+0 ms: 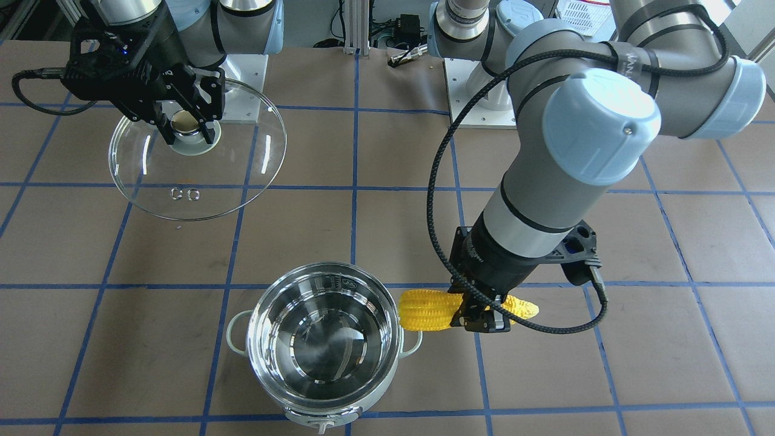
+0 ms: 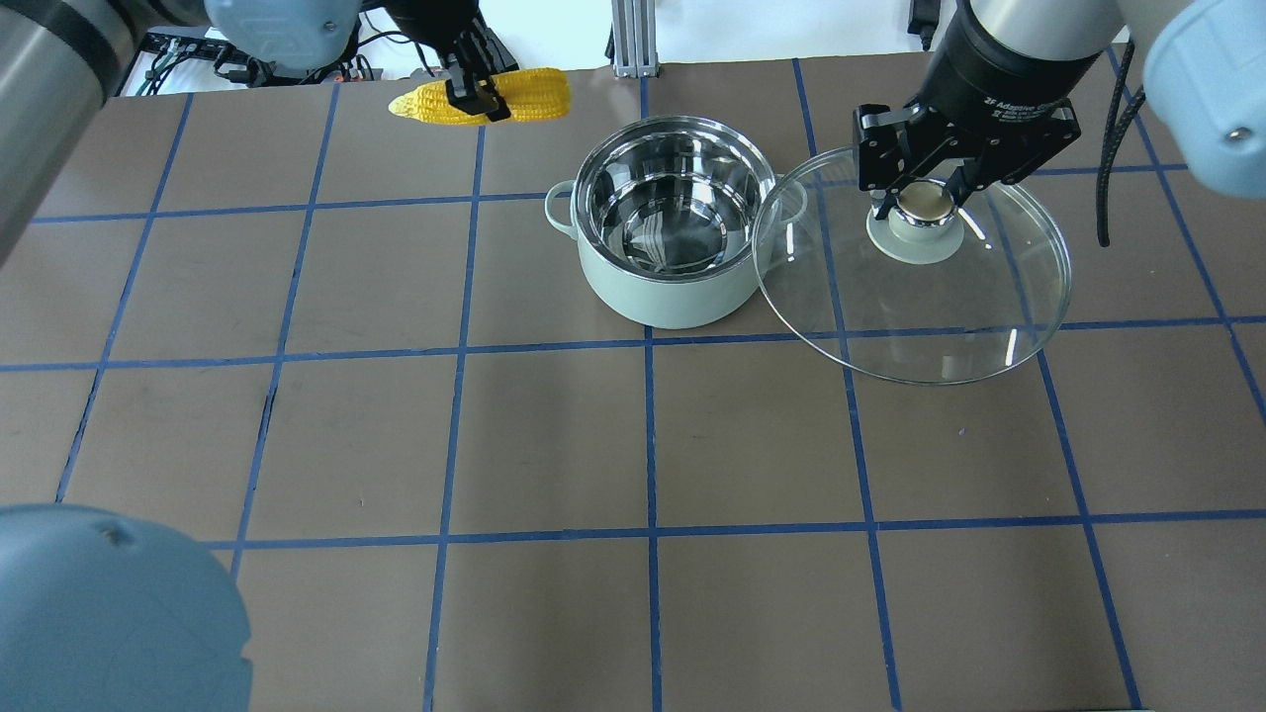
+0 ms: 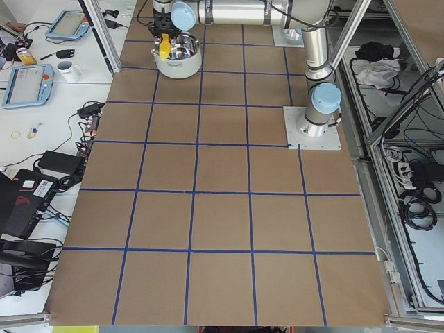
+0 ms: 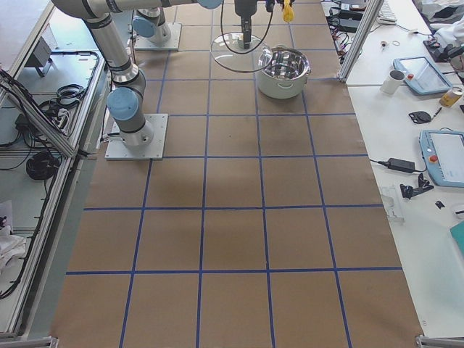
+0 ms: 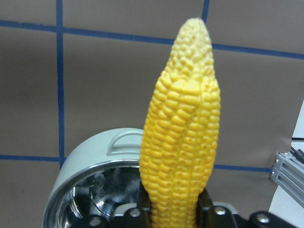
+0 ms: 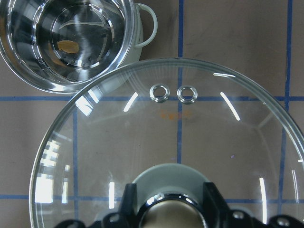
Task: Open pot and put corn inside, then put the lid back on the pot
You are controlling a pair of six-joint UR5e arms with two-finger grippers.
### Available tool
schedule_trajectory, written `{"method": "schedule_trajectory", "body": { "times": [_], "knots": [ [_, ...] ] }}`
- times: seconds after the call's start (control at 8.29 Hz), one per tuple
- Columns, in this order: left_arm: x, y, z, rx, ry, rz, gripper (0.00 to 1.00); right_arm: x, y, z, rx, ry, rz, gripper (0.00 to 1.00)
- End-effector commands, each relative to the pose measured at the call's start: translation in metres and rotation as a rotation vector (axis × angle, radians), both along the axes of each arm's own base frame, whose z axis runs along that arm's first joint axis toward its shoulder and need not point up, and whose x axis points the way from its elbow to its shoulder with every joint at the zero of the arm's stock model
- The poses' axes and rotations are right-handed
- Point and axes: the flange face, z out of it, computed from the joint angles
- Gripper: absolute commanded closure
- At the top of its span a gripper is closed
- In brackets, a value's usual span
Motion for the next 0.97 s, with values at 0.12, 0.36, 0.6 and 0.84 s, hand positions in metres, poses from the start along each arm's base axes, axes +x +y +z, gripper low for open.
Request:
{"method": "schedule_trajectory", "body": {
  "times": [0.12,0.36,0.6,0.84],
  "knots": [
    [-0.102,-0.021,-0.032,-0.048,0.057,0.104,1.00,0.000,-0.001,-0.001,0.002,-0.001,0.003,0.73],
    [-0.130,-0.021,-0.058,-0.038,0.057,0.184,1.00,-0.004,-0.001,0.000,-0.001,0.001,0.013,0.73],
    [-0.154,-0.015,-0.080,-0.008,0.047,0.155,1.00,-0.007,-0.002,0.000,-0.001,0.001,0.015,0.73],
    [-0.170,-0.007,-0.085,-0.002,0.045,0.139,1.00,-0.008,-0.003,-0.001,0.002,0.000,0.015,0.73]
  ]
}}
